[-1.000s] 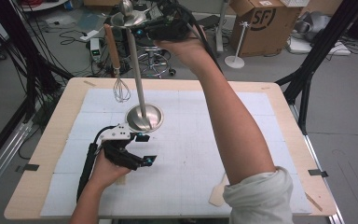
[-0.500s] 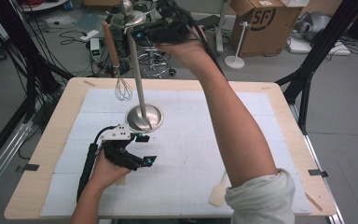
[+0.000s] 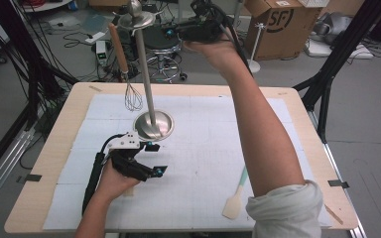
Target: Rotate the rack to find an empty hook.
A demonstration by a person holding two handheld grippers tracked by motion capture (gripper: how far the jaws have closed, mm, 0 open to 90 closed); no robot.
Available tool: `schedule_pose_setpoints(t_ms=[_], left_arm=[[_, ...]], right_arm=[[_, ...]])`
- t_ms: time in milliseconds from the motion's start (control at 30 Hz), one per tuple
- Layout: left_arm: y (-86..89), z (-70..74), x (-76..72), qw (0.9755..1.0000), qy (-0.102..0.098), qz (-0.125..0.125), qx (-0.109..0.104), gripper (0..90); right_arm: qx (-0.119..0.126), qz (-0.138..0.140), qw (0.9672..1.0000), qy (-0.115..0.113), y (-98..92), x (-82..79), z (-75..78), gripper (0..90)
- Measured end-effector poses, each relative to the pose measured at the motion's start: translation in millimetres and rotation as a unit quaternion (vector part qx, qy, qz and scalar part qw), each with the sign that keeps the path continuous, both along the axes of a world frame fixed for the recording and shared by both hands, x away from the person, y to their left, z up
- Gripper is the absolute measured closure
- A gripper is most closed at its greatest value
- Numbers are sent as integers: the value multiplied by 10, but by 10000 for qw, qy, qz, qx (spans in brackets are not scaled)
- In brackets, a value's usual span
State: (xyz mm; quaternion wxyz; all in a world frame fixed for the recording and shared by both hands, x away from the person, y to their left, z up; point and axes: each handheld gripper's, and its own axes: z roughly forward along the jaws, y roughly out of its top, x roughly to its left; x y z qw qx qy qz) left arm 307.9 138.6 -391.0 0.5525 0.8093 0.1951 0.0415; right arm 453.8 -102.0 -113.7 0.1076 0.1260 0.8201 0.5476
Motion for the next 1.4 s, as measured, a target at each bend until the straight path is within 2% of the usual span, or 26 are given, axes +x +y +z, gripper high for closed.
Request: schedule_pose_setpoints(t_ms=[133, 267, 467, 700, 1067, 1400], left_arm=[[7, 2, 2, 10000, -8, 3, -4, 192], [8, -3, 2, 10000, 9, 8, -15, 192], [10, -7, 8, 10000, 5, 0, -1, 193], [6, -2, 4, 10000, -16, -12, 25, 192], [4, -7, 10, 10000, -7, -20, 35, 192], [5, -8, 5, 10000, 11, 0, -8, 192]], right_arm=[[60, -124, 9999, 40, -33, 56, -5, 900], [139, -133, 9998, -19, -11, 81, 36, 900], [83, -25, 9999, -115, 79, 28, 99, 900], [-18, 168, 9998, -144, 225, -55, 79, 900], [-151, 320, 9991, -215, 432, -144, 90, 900], [-166, 373, 9991, -149, 408, -167, 91, 873]])
